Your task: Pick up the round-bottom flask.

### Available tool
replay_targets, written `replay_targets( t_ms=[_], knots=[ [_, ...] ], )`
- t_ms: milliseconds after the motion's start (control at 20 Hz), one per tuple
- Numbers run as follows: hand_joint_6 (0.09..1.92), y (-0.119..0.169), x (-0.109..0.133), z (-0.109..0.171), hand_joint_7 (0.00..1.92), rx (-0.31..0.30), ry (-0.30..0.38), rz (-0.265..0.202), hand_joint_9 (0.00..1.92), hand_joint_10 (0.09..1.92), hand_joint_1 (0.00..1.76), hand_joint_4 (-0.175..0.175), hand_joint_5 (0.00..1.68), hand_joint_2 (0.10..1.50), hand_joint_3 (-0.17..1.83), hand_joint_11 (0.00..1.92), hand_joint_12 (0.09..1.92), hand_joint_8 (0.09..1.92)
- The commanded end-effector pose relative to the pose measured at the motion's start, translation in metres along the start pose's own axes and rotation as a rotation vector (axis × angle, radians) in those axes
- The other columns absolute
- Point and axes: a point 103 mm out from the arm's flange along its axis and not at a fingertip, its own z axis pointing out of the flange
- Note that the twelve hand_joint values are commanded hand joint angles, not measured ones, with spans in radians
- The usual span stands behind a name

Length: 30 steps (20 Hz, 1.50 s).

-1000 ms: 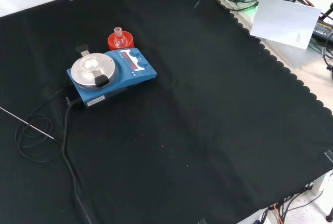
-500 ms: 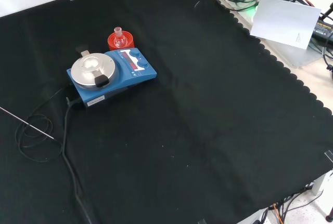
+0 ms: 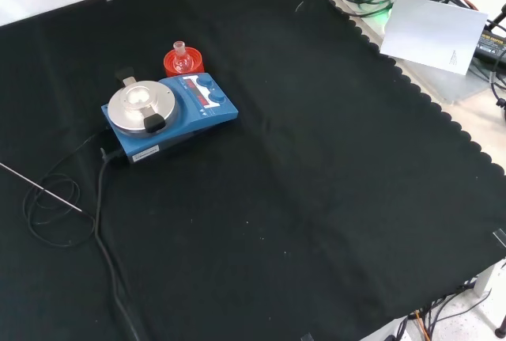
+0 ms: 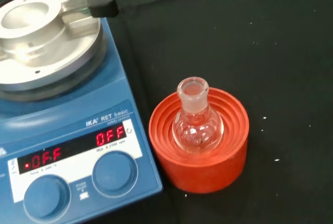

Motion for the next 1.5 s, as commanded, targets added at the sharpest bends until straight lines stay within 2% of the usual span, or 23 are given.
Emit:
replay_targets(
  t_ms=[50, 200, 350, 400, 650, 1100, 1250, 1500],
  knots=[
    [0.09, 0.024, -0.024, 0.056, 0.16, 0.017, 0.073, 0.042, 0.27, 0.7, 0.59, -0.026, 0.44, 0.98, 0.35, 0.0, 1.23, 0.54],
    [0.09, 0.031, -0.029, 0.069, 0.16, 0.028, 0.098, 0.051, 0.28, 0.7, 0.63, -0.03, 0.46, 0.95, 0.37, 0.0, 1.25, 0.56],
    [0.09, 0.039, -0.02, 0.088, 0.17, 0.028, 0.105, 0.055, 0.3, 0.71, 0.65, -0.033, 0.47, 0.92, 0.41, 0.0, 1.27, 0.58],
    [0.09, 0.041, -0.023, 0.091, 0.17, 0.027, 0.116, 0.055, 0.3, 0.71, 0.65, -0.035, 0.48, 0.91, 0.43, 0.0, 1.27, 0.59],
    [0.09, 0.048, -0.042, 0.101, 0.18, 0.0, 0.157, 0.063, 0.32, 0.71, 0.7, -0.042, 0.49, 0.84, 0.49, 0.0, 1.3, 0.6],
    [0.09, 0.055, -0.039, 0.124, 0.2, 0.004, 0.183, 0.069, 0.34, 0.71, 0.74, -0.045, 0.51, 0.79, 0.54, 0.0, 1.33, 0.62],
    [0.09, 0.056, -0.041, 0.13, 0.2, -0.004, 0.227, 0.061, 0.35, 0.71, 0.76, -0.044, 0.52, 0.76, 0.55, 0.0, 1.35, 0.62],
    [0.09, 0.057, -0.041, 0.14, 0.21, 0.008, 0.236, 0.063, 0.37, 0.71, 0.8, -0.037, 0.55, 0.72, 0.58, 0.0, 1.38, 0.63]
  ],
)
